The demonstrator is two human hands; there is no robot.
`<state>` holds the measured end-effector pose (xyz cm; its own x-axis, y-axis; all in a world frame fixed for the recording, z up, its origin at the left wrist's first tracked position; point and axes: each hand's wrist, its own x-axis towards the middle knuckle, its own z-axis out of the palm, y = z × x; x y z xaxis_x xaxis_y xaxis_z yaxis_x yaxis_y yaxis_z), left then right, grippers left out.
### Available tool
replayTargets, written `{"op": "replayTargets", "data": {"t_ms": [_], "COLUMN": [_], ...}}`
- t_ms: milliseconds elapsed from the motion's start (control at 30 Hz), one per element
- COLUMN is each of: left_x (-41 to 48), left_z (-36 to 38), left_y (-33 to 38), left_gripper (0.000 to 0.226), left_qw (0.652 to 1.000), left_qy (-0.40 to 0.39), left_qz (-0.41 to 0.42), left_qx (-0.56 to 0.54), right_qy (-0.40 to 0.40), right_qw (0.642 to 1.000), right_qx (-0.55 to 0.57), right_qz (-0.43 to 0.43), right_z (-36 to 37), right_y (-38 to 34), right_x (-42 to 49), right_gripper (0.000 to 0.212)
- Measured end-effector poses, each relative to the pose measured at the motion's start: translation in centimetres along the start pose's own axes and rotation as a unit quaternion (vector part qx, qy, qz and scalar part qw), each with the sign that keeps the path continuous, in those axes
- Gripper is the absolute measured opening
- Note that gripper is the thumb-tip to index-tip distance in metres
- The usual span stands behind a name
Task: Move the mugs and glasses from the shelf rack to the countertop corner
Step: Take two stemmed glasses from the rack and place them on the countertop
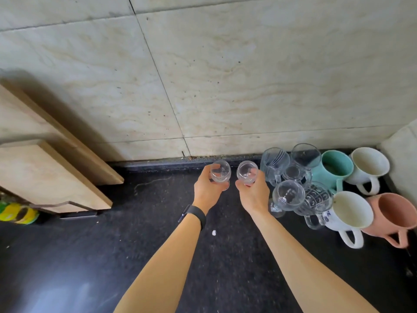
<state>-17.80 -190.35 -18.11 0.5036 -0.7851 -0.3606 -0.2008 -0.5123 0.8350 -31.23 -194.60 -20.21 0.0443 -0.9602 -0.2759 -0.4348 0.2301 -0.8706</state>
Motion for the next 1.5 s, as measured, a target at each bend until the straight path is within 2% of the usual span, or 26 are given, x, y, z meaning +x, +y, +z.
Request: {"op": "replayTargets", "data": {"t_ms": [133,367,800,933,1000,1200,1333,1500], "left_x": [2.3,4.8,5.7,5.9,5.8,3.0,-0.6,-5.4], "left_z": [0.7,1.4,0.8,0.7,0.6,-0.9,-3.9,-9.8], "left_y": [0.2,0.3,0.5,0.6,0.6,0.1,0.3,2.5], "left_gripper": [0.052,0.045,0.049,0.056,0.063,0.076,0.063,0.047], "left_qw": [1.0,0.999,0.999,0.997,0.997,0.99,0.976,0.93], "left_qy": [-0.013,-0.031,-0.049,-0.064,-0.074,-0.115,-0.139,-0.129], "left_qz": [0.016,0.024,0.019,0.016,0.014,-0.027,-0.021,0.033], "left_qx": [-0.003,0.013,0.014,0.026,0.03,0.08,0.163,0.343], "right_qy": [0.014,0.007,0.027,-0.001,0.002,-0.006,-0.049,-0.125], "right_qw": [1.0,1.0,0.998,0.997,0.998,0.995,0.995,0.974], "right_qx": [-0.001,0.012,0.049,0.049,0.037,0.034,-0.046,-0.189], "right_qz": [0.012,0.02,0.042,0.052,0.048,0.089,0.068,-0.028], "right_z": [0.5,1.3,2.4,2.4,2.3,1.8,0.0,-3.5], "right_y": [-0.2,-0.8,-1.1,-0.8,-0.8,-1.2,-2.3,-5.9], "right_x": [2.1,4.2,3.9,3.8,3.4,-0.7,-4.8,-9.7], "right_gripper": [0.036,0.043,0.041,0.053,0.053,0.065,0.046,0.034]}}
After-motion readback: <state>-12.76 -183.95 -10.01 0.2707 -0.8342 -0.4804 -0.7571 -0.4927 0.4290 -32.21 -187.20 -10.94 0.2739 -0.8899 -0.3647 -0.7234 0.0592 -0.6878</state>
